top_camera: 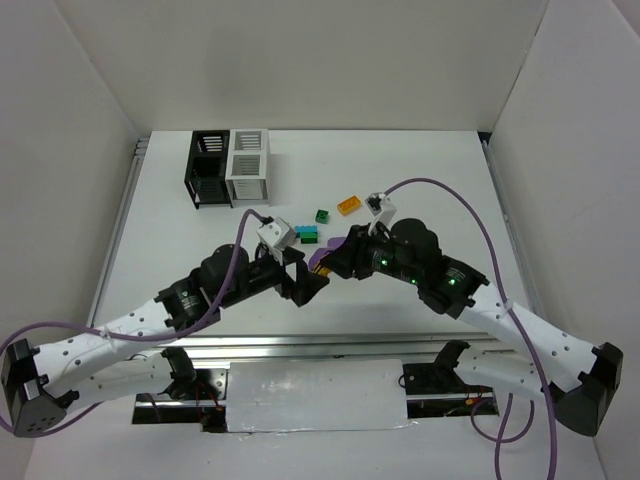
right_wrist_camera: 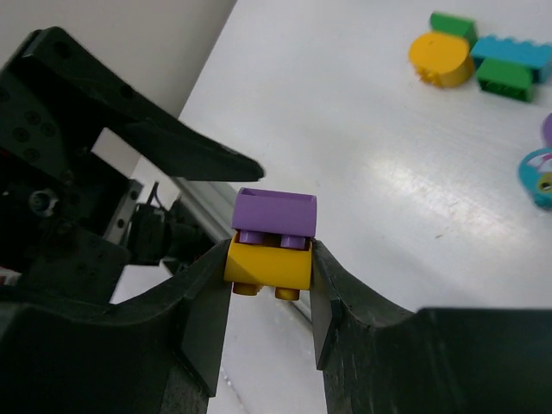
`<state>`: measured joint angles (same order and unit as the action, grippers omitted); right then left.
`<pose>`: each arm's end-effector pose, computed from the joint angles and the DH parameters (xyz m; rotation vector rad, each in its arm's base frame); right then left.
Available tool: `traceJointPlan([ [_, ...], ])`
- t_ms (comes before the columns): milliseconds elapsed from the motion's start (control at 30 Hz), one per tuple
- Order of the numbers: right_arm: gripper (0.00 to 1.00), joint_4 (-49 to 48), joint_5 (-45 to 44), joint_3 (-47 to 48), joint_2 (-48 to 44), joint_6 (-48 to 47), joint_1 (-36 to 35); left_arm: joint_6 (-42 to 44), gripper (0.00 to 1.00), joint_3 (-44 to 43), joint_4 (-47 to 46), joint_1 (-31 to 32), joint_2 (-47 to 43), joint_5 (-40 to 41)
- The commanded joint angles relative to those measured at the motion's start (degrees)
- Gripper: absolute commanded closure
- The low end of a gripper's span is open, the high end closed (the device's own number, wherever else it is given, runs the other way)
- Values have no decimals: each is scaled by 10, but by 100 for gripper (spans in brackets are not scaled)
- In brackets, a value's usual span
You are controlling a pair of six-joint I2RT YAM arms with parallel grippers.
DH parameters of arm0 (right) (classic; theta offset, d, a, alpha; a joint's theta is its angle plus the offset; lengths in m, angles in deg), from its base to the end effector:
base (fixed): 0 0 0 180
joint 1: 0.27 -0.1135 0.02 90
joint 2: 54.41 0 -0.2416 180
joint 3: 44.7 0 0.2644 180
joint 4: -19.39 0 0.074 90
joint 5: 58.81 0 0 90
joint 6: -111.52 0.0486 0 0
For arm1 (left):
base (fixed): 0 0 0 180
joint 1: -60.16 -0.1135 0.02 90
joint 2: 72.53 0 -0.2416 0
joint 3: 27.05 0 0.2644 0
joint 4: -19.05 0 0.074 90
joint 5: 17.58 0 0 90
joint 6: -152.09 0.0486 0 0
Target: Sort the legos into containers by color
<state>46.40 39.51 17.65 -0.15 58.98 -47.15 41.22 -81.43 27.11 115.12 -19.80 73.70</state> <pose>0.1699 0.1918 0.3072 -0.2762 2.0469 1.1003 0.1501 -0.2121 0.2997 0.5045 1.7061 -0.9616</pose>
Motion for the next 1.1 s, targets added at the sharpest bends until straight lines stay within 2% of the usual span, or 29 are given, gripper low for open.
traceJointPlan([
  [0,100,-34,-53,-6,-37,-54,16,-34,0,-63,41,2,-11,16],
  [100,100,-21,-62,-19,-71,-76,47,-59,0,-97,101,2,-18,50],
  [200,100,-22,-35,-38,-106,-102,89,-77,1,-137,147,2,-22,88],
  [300,100,-38,57,-44,-136,-141,122,-84,0,-174,185,1,-23,94],
  [400,100,-61,213,-46,-161,-195,130,-93,0,-219,219,-11,-7,82],
  [433,100,-69,317,-45,-166,-207,130,-91,0,-232,236,-17,-2,67],
  [467,100,-81,360,-45,-173,-211,130,-79,0,-255,240,-26,4,44],
  [500,100,-118,391,-53,-184,-199,130,-73,0,-264,241,-34,11,-21],
  [567,100,-134,431,-53,-188,-193,131,-57,0,-276,223,-53,15,-101],
  [600,100,-130,443,-44,-179,-194,132,-53,0,-277,216,-56,16,-176],
  [700,100,-120,499,-27,-150,-204,137,-45,1,-266,184,-57,26,-260],
  [733,100,-120,512,-23,-145,-207,137,-44,1,-262,176,-57,29,-300],
  [833,100,-102,503,-12,-138,-215,139,-42,5,-238,149,-57,33,-349],
  [933,100,-93,477,-5,-140,-213,141,-43,6,-205,116,-57,19,-383],
  [1067,100,-90,490,11,-121,-207,146,-45,7,-190,88,-57,20,-400],
])
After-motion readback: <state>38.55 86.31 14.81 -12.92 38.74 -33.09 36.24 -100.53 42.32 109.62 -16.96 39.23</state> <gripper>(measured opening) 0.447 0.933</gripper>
